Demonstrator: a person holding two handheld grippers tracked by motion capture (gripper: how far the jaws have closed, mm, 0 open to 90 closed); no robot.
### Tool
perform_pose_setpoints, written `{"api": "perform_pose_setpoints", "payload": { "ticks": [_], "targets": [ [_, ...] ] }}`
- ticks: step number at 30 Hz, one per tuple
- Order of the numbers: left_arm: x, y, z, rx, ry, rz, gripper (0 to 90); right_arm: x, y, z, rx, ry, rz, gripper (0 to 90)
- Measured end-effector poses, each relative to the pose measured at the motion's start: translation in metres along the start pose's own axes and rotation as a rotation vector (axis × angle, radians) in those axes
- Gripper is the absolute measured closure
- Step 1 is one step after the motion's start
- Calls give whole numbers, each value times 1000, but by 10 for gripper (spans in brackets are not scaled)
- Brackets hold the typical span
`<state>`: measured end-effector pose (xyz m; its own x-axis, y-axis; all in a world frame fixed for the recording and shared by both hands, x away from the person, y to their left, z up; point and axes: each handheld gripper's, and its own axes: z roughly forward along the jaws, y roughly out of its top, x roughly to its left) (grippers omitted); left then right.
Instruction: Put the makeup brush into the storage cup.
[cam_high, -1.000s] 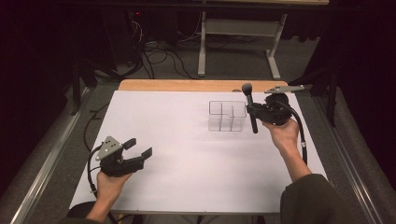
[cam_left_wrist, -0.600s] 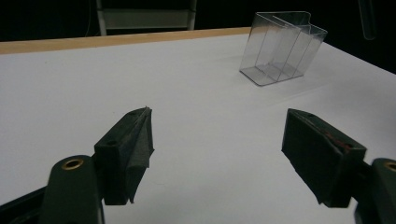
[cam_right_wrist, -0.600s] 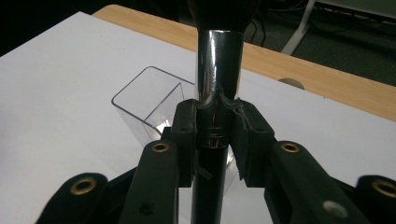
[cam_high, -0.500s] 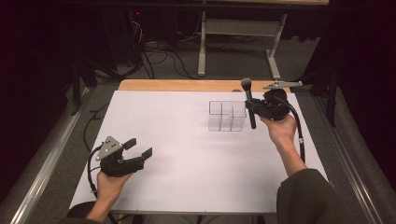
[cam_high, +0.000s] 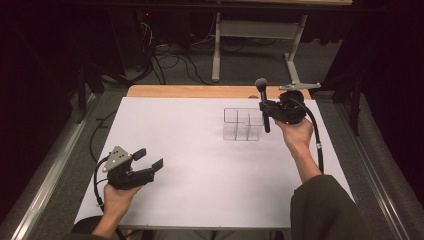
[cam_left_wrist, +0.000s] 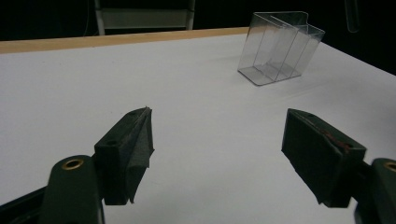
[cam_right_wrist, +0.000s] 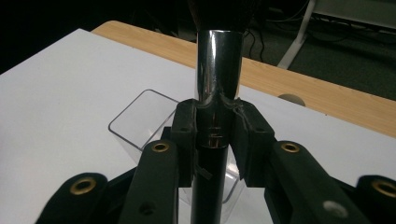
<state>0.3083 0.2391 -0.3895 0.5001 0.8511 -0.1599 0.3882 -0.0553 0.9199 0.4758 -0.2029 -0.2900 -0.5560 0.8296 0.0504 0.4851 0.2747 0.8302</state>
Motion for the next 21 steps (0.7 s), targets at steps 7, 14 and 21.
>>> {"api": "perform_pose_setpoints", "payload": {
  "ticks": [7, 14, 21],
  "targets": [
    [0, 0, 2, 6, -5, -1, 249, 0, 4, 6, -10, -6, 0, 737],
    [0, 0, 1, 1, -7, -6, 249, 2, 8, 13, -30, -11, 1, 737],
    [0, 0, 1, 1, -10, -7, 249, 5, 12, 21, -32, -24, -3, 738]
  ]
}}
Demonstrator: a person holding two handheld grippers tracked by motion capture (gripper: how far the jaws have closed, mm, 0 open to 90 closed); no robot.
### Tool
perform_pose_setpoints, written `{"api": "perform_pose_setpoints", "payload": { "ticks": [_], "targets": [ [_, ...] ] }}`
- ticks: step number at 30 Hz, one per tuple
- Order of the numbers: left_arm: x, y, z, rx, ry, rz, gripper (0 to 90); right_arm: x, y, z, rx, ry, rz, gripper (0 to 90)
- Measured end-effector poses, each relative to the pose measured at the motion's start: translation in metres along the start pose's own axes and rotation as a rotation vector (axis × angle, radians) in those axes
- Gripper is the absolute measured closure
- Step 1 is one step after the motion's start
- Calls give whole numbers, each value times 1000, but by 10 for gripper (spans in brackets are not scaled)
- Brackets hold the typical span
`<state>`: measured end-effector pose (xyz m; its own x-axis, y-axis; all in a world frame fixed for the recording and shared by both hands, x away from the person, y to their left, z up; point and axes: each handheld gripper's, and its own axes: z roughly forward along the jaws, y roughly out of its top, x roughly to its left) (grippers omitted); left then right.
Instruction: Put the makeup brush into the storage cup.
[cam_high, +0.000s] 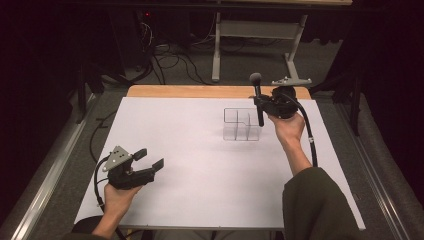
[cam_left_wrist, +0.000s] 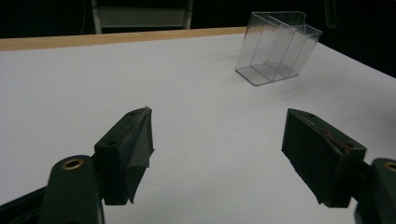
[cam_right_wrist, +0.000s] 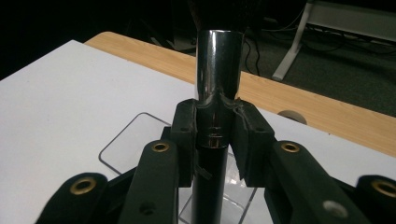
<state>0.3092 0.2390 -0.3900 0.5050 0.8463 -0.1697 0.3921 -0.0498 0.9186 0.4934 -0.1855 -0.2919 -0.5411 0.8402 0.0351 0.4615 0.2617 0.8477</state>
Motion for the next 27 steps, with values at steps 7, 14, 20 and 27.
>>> {"api": "perform_pose_setpoints", "payload": {
  "ticks": [7, 14, 20, 27],
  "targets": [
    [0, 0, 0, 5, -1, 3, 248, 2, 2, 8, 1, -17, -4, 736],
    [0, 0, 0, 6, -2, 4, 248, 3, 4, 12, -2, -17, 3, 735],
    [0, 0, 0, 8, -2, 4, 248, 5, 5, 17, 1, -27, 5, 735],
    [0, 0, 1, 10, -1, 5, 248, 4, 2, 26, 15, -26, 12, 735]
  ]
}}
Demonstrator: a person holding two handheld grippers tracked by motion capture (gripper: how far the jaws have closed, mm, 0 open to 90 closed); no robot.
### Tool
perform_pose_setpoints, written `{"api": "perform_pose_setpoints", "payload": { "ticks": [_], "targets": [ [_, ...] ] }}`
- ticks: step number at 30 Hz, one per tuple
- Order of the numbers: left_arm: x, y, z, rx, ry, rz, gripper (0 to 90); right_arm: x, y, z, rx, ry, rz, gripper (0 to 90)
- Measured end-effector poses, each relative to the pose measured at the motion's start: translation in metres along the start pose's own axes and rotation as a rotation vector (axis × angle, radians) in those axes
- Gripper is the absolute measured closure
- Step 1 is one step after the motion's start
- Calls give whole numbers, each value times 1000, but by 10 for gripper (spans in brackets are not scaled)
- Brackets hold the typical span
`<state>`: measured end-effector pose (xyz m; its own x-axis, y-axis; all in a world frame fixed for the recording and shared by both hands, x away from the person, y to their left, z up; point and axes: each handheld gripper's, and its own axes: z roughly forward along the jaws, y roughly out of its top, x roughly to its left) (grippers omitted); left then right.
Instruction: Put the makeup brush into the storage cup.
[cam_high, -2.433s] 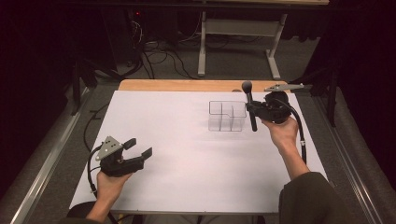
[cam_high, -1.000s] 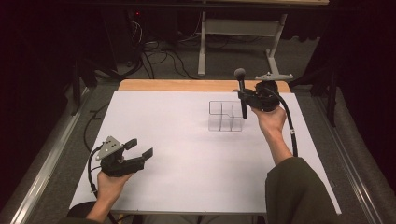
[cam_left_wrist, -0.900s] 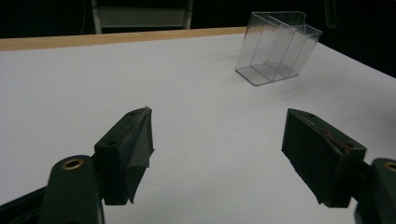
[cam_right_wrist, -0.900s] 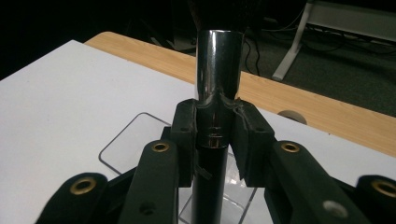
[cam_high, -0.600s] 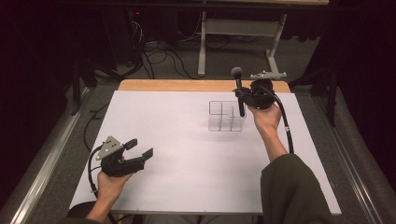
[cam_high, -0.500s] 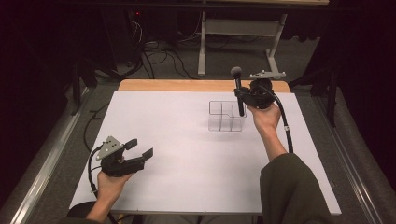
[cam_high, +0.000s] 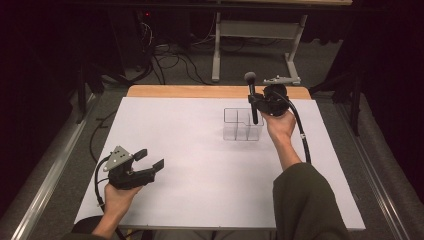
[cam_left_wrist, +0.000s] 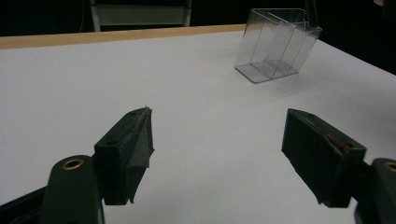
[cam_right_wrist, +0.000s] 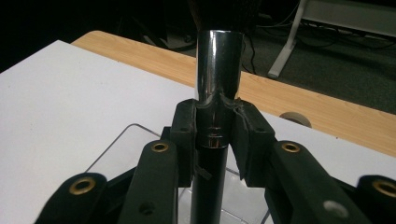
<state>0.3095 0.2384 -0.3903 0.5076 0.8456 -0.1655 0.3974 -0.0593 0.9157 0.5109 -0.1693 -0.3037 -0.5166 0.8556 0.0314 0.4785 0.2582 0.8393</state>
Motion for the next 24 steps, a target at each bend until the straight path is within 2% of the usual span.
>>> {"api": "perform_pose_setpoints", "payload": {
  "ticks": [24],
  "targets": [
    [0, 0, 0, 2, 2, -1, 249, 0, -6, 9, 49, -13, -14, 735]
  ]
}}
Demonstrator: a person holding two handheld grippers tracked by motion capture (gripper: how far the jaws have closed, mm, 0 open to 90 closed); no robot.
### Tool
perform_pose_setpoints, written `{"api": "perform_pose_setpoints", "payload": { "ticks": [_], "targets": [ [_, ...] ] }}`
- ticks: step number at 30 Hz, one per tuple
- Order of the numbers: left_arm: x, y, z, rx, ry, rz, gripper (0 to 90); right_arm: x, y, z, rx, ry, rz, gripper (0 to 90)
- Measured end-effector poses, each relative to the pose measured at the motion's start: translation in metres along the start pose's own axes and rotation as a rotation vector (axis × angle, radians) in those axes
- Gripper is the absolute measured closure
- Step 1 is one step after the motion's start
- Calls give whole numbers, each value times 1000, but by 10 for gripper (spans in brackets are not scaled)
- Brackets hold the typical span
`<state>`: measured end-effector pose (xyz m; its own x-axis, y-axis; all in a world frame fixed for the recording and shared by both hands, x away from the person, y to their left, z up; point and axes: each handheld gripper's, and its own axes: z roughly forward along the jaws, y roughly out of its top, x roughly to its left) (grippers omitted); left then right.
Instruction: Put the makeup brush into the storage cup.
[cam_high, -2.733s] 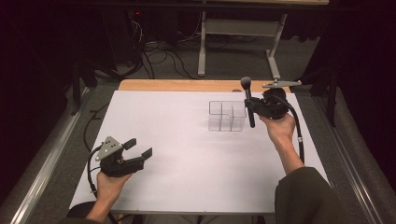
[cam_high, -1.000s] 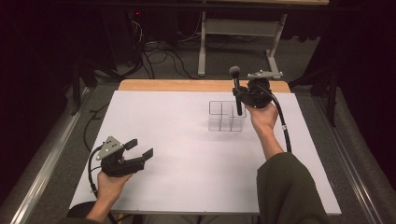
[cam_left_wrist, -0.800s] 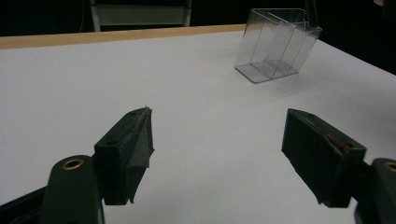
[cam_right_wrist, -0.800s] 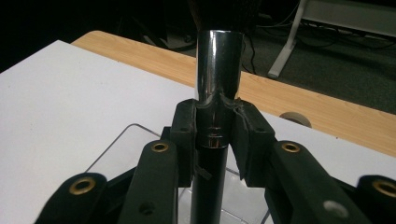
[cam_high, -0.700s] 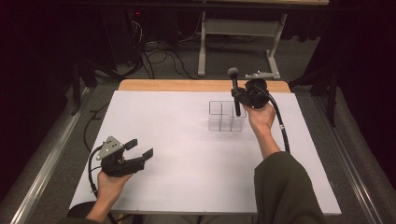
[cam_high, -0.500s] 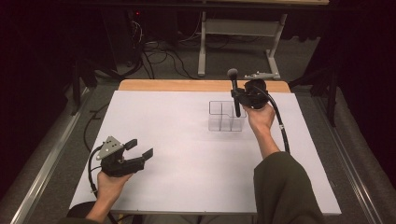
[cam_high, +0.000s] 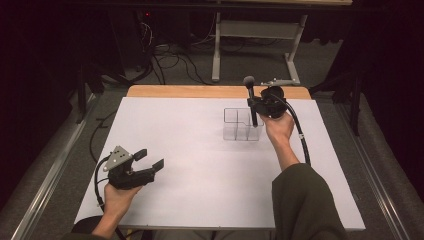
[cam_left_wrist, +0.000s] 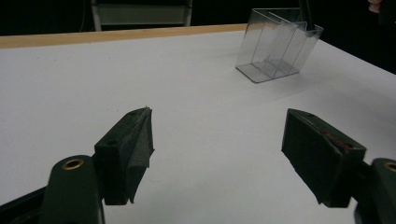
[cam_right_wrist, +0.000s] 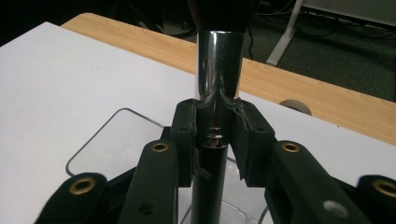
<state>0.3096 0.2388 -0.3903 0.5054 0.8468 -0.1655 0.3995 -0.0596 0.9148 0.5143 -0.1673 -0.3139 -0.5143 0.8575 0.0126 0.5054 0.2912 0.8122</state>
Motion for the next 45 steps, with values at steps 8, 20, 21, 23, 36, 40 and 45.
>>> {"api": "perform_pose_setpoints", "payload": {
  "ticks": [8, 20, 21, 23, 36, 40, 45],
  "targets": [
    [0, 0, 0, 0, 0, 1, 249, -1, -2, 1, 16, -8, -3, 735],
    [-1, 0, 0, 1, -4, 3, 249, -3, -7, 4, 41, -27, 0, 734],
    [-1, 0, 0, 1, -4, 3, 249, -3, -7, 4, 42, -27, 0, 734],
    [-1, 0, 0, 0, -6, 3, 248, -3, -8, 4, 45, -28, -3, 734],
    [-1, 0, 0, -4, -8, 4, 248, -1, -9, 6, 64, -28, 4, 730],
    [0, 0, -1, -2, -8, 4, 248, -2, -9, 5, 67, -32, 3, 730],
    [0, 0, -1, -3, -9, 5, 248, -4, -10, 3, 72, -31, 13, 704]
  ]
}}
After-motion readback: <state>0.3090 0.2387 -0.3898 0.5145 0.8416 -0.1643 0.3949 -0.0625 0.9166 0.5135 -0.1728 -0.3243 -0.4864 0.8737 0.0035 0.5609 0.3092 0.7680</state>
